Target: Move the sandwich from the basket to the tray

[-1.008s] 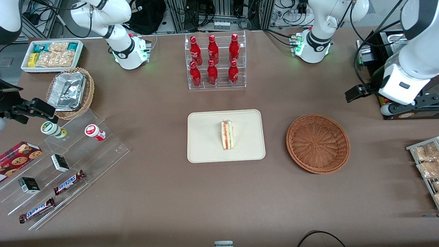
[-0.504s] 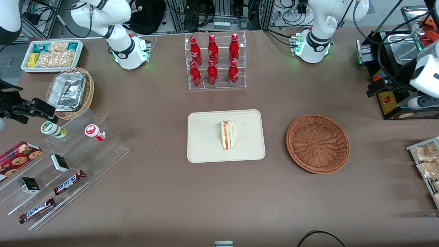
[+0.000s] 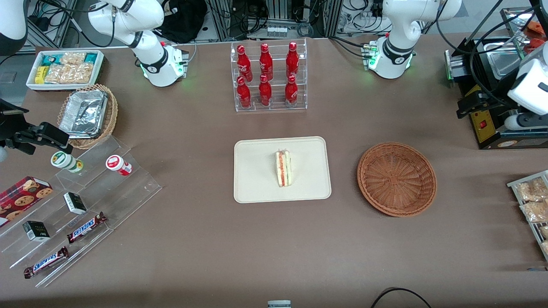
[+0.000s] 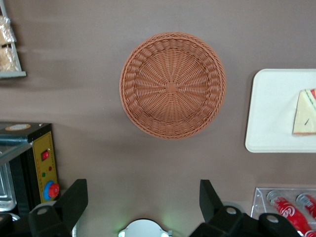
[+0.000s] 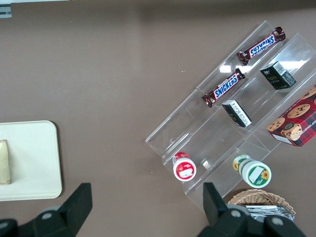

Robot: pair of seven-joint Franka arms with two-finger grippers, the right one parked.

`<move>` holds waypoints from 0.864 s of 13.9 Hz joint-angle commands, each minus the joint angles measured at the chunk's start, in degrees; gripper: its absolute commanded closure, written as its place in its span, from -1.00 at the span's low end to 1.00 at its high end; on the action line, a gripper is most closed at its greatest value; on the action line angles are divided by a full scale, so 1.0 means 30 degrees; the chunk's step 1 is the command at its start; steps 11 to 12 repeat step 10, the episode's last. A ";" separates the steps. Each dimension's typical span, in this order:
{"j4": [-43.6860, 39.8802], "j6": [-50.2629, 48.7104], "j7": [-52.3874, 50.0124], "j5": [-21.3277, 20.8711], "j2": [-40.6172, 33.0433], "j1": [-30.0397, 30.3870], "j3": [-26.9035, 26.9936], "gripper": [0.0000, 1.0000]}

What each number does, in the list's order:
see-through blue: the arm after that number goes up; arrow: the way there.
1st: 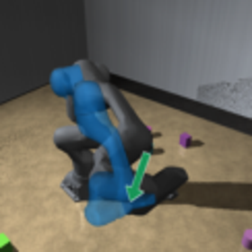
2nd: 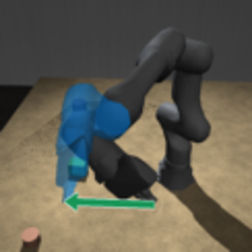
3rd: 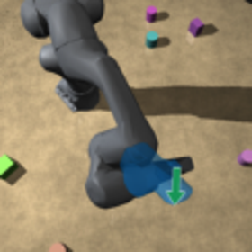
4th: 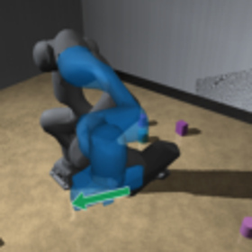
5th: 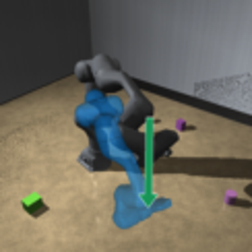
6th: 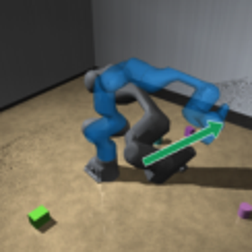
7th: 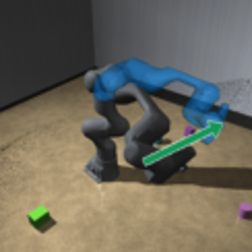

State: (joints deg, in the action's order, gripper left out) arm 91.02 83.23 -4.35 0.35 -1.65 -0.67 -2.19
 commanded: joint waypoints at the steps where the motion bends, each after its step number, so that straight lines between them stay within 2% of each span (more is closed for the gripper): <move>1: -0.0429 -0.0090 0.0835 0.0060 0.0082 0.1513 -0.1351 -1.00; 12: -0.0898 -0.0058 0.0600 -0.0144 0.0345 0.1455 -0.1585 -1.00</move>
